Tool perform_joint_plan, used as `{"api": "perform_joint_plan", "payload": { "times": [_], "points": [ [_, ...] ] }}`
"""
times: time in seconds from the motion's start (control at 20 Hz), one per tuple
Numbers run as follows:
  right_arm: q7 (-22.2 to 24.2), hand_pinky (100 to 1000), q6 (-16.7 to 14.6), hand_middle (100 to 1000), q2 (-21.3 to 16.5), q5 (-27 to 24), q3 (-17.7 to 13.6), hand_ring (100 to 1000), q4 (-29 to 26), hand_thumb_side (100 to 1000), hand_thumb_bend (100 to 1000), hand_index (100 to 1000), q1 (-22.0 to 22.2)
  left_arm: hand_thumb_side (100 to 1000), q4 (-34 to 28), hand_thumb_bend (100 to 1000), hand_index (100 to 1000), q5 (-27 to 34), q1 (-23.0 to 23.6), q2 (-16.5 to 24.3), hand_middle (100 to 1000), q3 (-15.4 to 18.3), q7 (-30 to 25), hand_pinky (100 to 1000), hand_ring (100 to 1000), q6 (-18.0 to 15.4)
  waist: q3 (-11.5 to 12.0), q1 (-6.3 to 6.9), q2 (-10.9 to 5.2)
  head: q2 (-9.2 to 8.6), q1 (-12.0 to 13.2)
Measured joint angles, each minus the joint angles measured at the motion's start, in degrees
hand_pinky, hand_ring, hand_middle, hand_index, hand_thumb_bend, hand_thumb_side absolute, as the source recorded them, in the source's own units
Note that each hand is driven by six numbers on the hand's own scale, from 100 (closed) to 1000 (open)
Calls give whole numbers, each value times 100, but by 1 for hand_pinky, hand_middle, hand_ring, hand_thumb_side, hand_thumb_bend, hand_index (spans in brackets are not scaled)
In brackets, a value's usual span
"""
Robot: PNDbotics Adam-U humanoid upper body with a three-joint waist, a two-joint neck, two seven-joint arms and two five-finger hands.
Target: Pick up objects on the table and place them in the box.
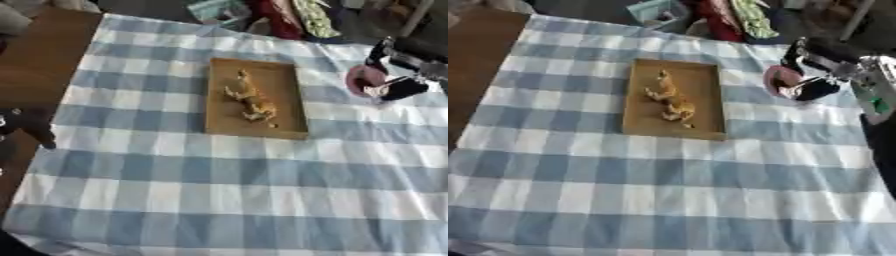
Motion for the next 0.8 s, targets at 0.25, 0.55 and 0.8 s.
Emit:
{"api": "perform_joint_plan", "payload": {
  "times": [0.25, 0.55, 0.8],
  "points": [
    [61, 757, 110, 239, 190, -72, -75, 527, -7, 213, 100, 394, -281, 745, 0, 100, 746, 3, 4, 0, 566, -16, -53, 933, 557, 7, 69, -16, -54, 0, -30],
    [-6, 759, 262, 241, 604, 7, -183, 525, 106, 201, 100, 397, -588, 747, 0, 100, 741, 29, -12, -1, 566, -61, -117, 936, 557, 40, 255, -53, -68, -4, -126],
    [-108, 760, 387, 247, 932, 237, -274, 522, 254, 191, 100, 404, -746, 747, 0, 100, 737, 97, -165, -1, 566, -136, -202, 938, 557, 101, 519, -107, -60, -69, -300]
  ]
}}
